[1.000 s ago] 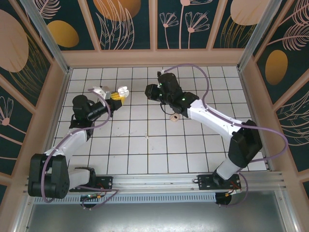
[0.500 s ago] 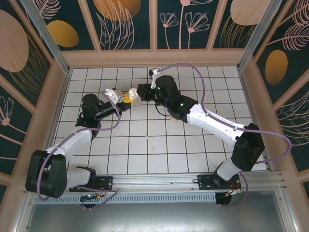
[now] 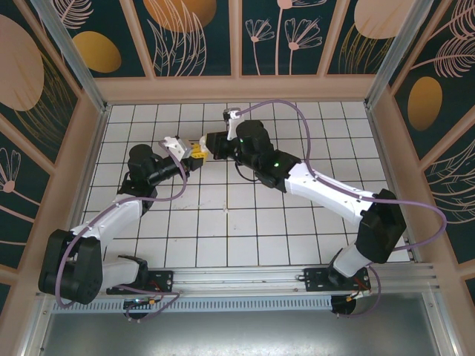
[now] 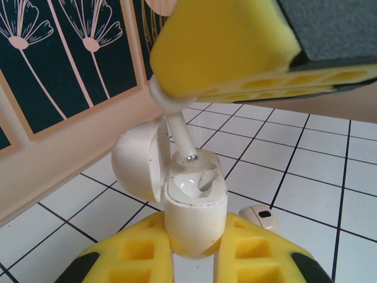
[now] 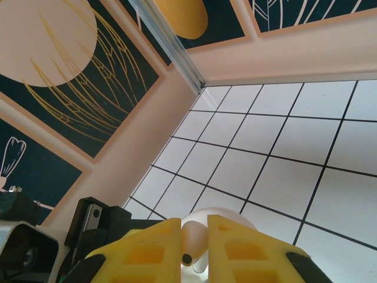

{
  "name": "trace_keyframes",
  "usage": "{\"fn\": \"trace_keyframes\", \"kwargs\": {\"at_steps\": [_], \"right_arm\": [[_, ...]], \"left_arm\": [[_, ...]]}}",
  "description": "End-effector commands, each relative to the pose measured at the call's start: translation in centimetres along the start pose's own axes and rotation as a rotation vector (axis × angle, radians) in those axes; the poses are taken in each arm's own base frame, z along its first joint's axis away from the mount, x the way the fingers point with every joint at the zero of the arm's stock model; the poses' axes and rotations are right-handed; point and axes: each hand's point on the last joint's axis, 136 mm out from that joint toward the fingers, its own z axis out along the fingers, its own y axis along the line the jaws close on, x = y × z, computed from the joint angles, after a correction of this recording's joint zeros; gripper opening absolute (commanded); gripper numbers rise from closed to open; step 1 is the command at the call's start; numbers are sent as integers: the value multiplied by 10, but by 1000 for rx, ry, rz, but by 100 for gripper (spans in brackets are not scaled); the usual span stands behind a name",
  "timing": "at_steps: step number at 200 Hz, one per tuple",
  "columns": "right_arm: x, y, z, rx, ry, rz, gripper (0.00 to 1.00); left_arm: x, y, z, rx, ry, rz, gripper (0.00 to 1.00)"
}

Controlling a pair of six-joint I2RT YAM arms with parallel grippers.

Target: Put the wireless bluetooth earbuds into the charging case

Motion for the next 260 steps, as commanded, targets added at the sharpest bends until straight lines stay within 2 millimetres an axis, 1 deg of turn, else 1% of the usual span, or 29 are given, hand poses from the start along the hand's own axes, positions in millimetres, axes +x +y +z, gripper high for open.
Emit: {"fn": "trace_keyframes", "kwargs": {"at_steps": [1, 32, 70, 75, 95, 114, 124, 139, 169, 191, 210, 228, 260], "right_arm": [[-13, 11, -6, -31, -62, -14, 16], [-8, 13, -5, -39, -51, -16, 15], [-7, 13, -5, -40, -48, -18, 16], [-3, 17, -4, -61, -34, -21, 16], [-1, 19, -3, -75, -24, -23, 15], [2, 17, -2, -67, -15, -22, 16], [3, 13, -2, -41, -13, -16, 15], [2, 11, -3, -32, -14, -18, 15], [0, 17, -4, -58, -15, -39, 16], [1, 11, -6, -25, -6, -48, 15], [-4, 2, -9, 31, -21, -46, 16], [-7, 0, -12, 51, -32, -45, 15], [-6, -3, -9, 72, -26, -48, 15]], "left_arm": [[-24, 4, 2, -12, -62, 25, 10], [-28, 6, 1, -21, -75, 11, 10], [-32, 7, 1, -28, -83, 4, 10], [-32, 7, 1, -27, -84, 4, 10], [-34, 7, 1, -27, -88, 4, 10], [-35, 7, 1, -27, -90, 2, 10], [-36, 7, 1, -29, -91, 4, 10], [-34, 7, 0, -30, -88, 7, 10], [-35, 5, 0, -21, -90, 16, 10], [-37, 5, 0, -22, -94, 12, 10], [-38, 6, -1, -28, -96, 17, 10], [-39, 7, -2, -36, -96, 26, 10], [-42, 8, -3, -45, -101, 31, 10]]}}
